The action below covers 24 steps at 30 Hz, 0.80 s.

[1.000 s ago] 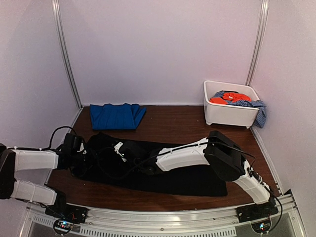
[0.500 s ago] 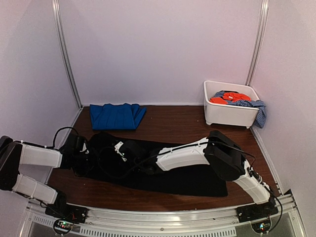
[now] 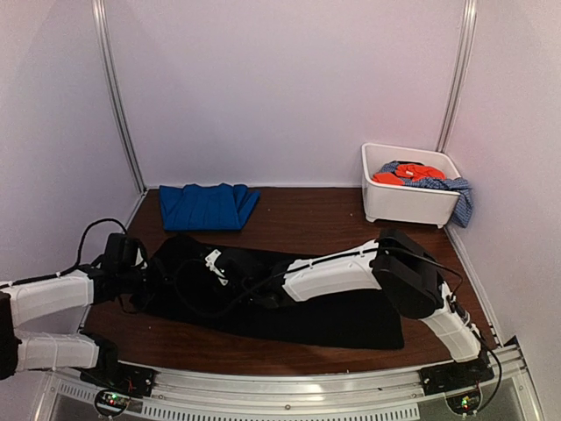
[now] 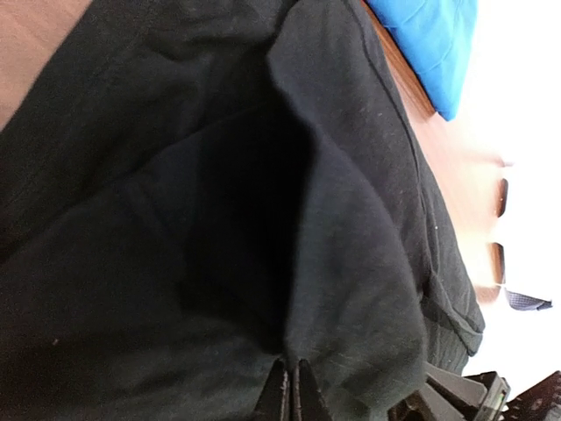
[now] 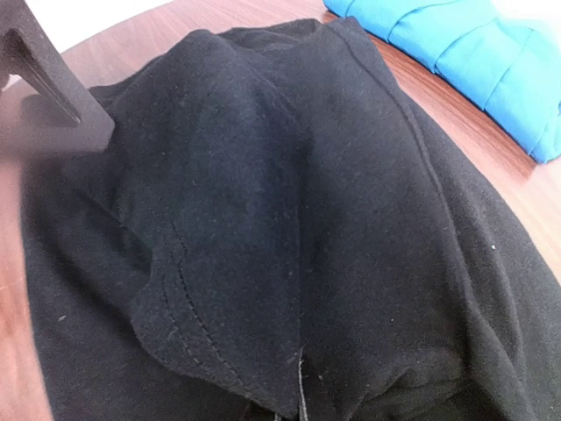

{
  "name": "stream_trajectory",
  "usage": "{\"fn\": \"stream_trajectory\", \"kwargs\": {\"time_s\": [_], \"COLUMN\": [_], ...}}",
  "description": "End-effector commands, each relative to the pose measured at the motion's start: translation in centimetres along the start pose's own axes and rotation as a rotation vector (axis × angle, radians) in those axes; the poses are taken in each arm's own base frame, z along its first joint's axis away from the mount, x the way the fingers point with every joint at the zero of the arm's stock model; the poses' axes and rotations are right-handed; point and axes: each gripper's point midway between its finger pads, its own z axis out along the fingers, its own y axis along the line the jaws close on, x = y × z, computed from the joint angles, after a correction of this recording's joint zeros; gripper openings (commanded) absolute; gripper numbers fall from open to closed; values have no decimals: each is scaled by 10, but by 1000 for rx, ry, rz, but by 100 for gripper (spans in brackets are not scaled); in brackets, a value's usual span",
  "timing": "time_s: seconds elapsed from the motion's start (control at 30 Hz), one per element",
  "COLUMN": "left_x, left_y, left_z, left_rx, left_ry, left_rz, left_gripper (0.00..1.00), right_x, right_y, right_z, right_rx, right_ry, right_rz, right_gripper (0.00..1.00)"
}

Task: Fold and stack the mixed laundry pile
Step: Smooth out the rectangle-folded T-shirt at the center of the board.

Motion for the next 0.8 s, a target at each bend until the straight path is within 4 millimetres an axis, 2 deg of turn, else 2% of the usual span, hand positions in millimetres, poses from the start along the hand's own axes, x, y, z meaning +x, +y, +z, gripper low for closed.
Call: {"fn": "stream_trajectory", "kwargs": {"time_s": [0.0,0.1,0.23,0.37,0.77], "left_x": [2,7,13,18,36], "left_y": [4,8,17,17,-1], "left_z": [-10,-15,-21,-25,-41], "left_rx": [-21,-19,-42,-32,61], "left_ry": [-10,-3,5,24,66], "left_rz": [-5,-6,-9,-15,-32], "left_gripper": [0,0,0,0,0], "right_x": [-26,-21,-11,-6,-3], "right_y": [2,5,21,28,28], "right_z": [-25,-27,-25,-22,-25], "right_rx": [-45,-74,-163,-203,-211], "right_ry": [-44,-31,-5,6,12], "right_rz": [-3,-18,-49,-61,-93], "right_gripper": [4,4,6,7,5]}}
